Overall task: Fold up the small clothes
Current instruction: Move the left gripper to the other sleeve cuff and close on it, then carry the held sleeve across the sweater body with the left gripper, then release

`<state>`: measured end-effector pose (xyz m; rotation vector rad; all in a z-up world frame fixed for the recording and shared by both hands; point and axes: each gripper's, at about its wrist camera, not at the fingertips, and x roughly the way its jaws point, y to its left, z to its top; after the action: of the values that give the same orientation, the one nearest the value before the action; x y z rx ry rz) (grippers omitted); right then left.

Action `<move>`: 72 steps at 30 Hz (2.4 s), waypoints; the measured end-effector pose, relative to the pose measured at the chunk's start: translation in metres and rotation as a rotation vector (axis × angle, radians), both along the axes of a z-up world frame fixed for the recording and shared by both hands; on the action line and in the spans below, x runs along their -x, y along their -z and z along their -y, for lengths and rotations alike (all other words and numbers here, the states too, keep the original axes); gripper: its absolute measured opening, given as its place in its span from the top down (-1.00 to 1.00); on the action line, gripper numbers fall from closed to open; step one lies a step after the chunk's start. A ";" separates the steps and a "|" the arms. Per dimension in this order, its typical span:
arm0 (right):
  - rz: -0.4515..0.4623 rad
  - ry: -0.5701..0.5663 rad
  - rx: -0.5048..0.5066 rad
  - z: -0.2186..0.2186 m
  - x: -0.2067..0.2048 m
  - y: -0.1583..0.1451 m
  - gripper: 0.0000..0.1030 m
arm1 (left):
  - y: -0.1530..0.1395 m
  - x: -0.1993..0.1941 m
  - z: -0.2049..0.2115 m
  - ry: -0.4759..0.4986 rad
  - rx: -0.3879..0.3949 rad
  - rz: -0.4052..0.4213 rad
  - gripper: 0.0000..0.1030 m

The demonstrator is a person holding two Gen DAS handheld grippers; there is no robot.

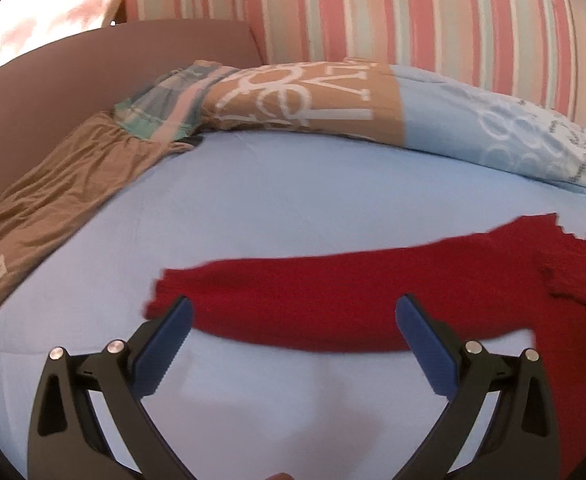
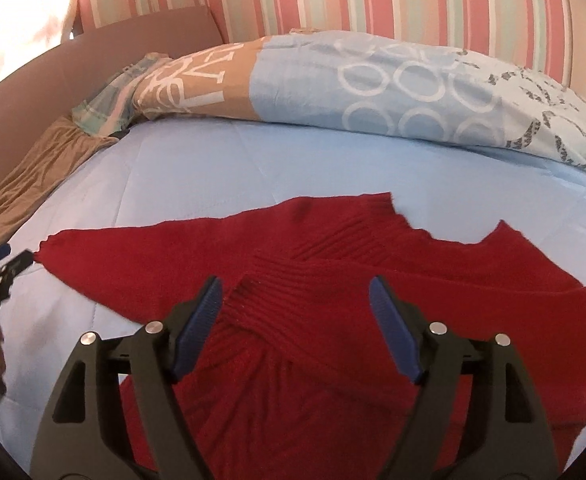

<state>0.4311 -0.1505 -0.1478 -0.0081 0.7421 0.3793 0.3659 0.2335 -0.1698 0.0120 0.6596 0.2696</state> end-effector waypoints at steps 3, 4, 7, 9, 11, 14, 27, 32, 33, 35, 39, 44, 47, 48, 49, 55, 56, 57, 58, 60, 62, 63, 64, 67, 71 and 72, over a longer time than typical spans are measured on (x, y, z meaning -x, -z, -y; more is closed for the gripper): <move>0.001 0.011 -0.005 0.006 0.005 -0.002 -0.50 | 0.003 -0.003 -0.020 -0.012 -0.001 -0.020 -0.97; -0.003 0.014 -0.009 0.006 0.007 -0.003 -0.50 | 0.004 -0.004 -0.030 -0.018 0.012 -0.026 -0.97; 0.003 0.020 -0.014 0.001 0.014 -0.006 -0.53 | 0.005 -0.001 -0.047 -0.006 0.009 -0.014 -0.97; 0.006 0.023 -0.024 -0.006 0.022 -0.008 -0.58 | 0.005 -0.001 -0.055 0.023 0.022 -0.012 -0.97; 0.006 0.026 -0.038 -0.014 0.029 -0.010 -0.65 | 0.006 -0.002 -0.064 0.043 0.046 -0.011 -0.97; -0.006 0.079 -0.026 -0.025 0.043 -0.012 -0.79 | 0.010 -0.007 -0.079 0.056 0.106 -0.024 -0.97; -0.032 0.138 -0.065 -0.026 0.082 -0.012 -0.94 | 0.041 -0.035 -0.136 0.073 0.182 -0.130 -0.97; -0.030 0.134 -0.063 -0.025 0.084 -0.013 -0.94 | 0.054 -0.042 -0.149 0.036 0.239 -0.165 -0.72; -0.026 0.131 -0.061 -0.025 0.084 -0.013 -0.94 | 0.055 -0.044 -0.150 0.031 0.246 -0.176 -0.55; -0.025 0.126 -0.062 -0.026 0.085 -0.013 -0.94 | 0.059 -0.048 -0.151 0.035 0.256 -0.203 -0.38; -0.024 0.109 -0.066 -0.028 0.087 -0.012 -0.94 | 0.061 -0.051 -0.147 0.039 0.239 -0.226 -0.21; -0.030 0.106 -0.068 -0.030 0.087 -0.011 -0.94 | 0.060 -0.045 -0.149 0.034 0.275 -0.203 0.25; -0.034 0.113 -0.066 -0.030 0.087 -0.008 -0.94 | 0.054 -0.043 -0.138 0.067 0.252 -0.188 0.55; -0.035 0.113 -0.068 -0.029 0.087 -0.008 -0.94 | 0.051 -0.043 -0.134 0.074 0.238 -0.184 0.59; -0.035 0.114 -0.069 -0.028 0.088 -0.008 -0.94 | 0.047 -0.042 -0.130 0.079 0.228 -0.171 0.61; -0.021 0.115 -0.074 -0.020 0.090 -0.015 -0.94 | 0.019 -0.044 -0.116 0.083 0.213 -0.109 0.62; -0.020 0.118 -0.075 -0.018 0.091 -0.015 -0.94 | 0.014 -0.044 -0.112 0.089 0.209 -0.104 0.62; -0.018 0.123 -0.078 -0.015 0.091 -0.017 -0.94 | 0.009 -0.046 -0.107 0.097 0.208 -0.098 0.62; -0.017 0.124 -0.081 -0.013 0.092 -0.018 -0.94 | 0.002 -0.047 -0.099 0.107 0.208 -0.091 0.62; -0.012 0.130 -0.086 -0.006 0.094 -0.021 -0.94 | -0.010 -0.049 -0.086 0.123 0.204 -0.078 0.62; -0.011 0.132 -0.085 0.000 0.095 -0.023 -0.94 | -0.023 -0.054 -0.071 0.140 0.200 -0.069 0.62; -0.011 0.134 -0.081 0.002 0.094 -0.023 -0.94 | -0.028 -0.056 -0.064 0.149 0.198 -0.064 0.62; -0.008 0.138 -0.071 0.006 0.095 -0.025 -0.94 | -0.035 -0.058 -0.055 0.162 0.195 -0.059 0.62; -0.003 0.163 -0.050 0.020 0.096 -0.028 -0.94 | -0.052 -0.063 -0.028 0.184 0.187 -0.050 0.62; 0.003 0.192 -0.065 0.046 0.099 -0.032 -0.94 | -0.069 -0.071 0.014 0.223 0.159 -0.041 0.62; 0.002 0.202 -0.069 0.055 0.100 -0.033 -0.94 | -0.072 -0.073 0.027 0.233 0.149 -0.043 0.62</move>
<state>0.3309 -0.2053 -0.1151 0.1309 0.7198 0.2119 0.4389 0.2063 -0.0980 -0.0478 0.7125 -0.0049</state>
